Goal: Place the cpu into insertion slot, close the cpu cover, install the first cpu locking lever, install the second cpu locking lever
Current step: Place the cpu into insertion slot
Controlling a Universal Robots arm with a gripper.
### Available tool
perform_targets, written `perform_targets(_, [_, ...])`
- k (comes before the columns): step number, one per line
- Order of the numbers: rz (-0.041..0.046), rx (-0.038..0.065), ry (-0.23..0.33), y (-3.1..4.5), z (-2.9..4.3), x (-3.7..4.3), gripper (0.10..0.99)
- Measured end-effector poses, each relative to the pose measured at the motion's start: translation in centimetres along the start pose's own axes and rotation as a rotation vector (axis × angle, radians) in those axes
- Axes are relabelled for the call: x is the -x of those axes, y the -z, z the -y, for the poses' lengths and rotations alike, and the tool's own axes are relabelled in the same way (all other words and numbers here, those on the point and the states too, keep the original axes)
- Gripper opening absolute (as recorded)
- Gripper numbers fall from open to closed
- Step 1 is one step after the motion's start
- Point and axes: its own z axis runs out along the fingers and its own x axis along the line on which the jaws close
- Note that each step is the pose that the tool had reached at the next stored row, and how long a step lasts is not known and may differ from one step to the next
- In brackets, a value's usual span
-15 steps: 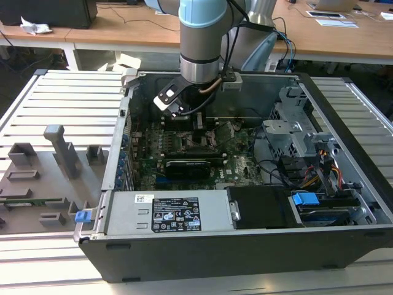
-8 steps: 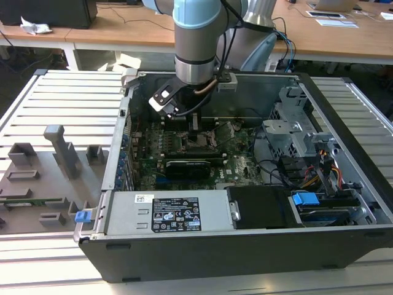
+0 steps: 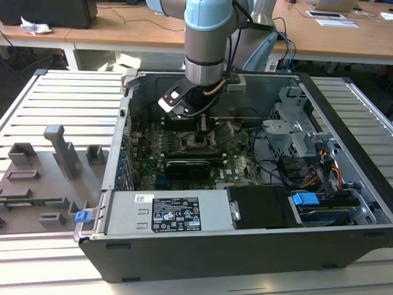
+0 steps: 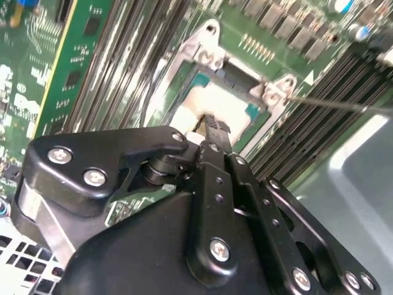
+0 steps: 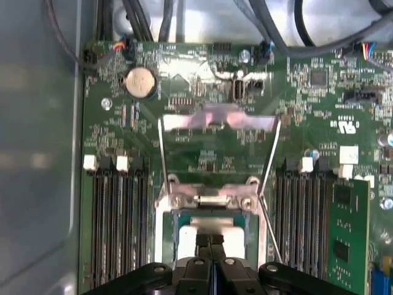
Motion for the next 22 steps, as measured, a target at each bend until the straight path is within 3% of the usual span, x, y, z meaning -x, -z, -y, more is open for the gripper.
perform_targets(2, [-0.0009, 0.0, 0.0, 0.29, -0.2, -0.02, 0.106])
perform_targets(7, [0.0005, -0.001, 0.0, 1.94, -0.27, 0.0, 0.106])
perform_targets(14, [0.0028, -0.001, 0.0, 2.71, -0.31, -0.01, 0.106])
perform_targets(22, [0.008, -0.001, 0.0, 4.84, -0.38, -0.01, 0.106])
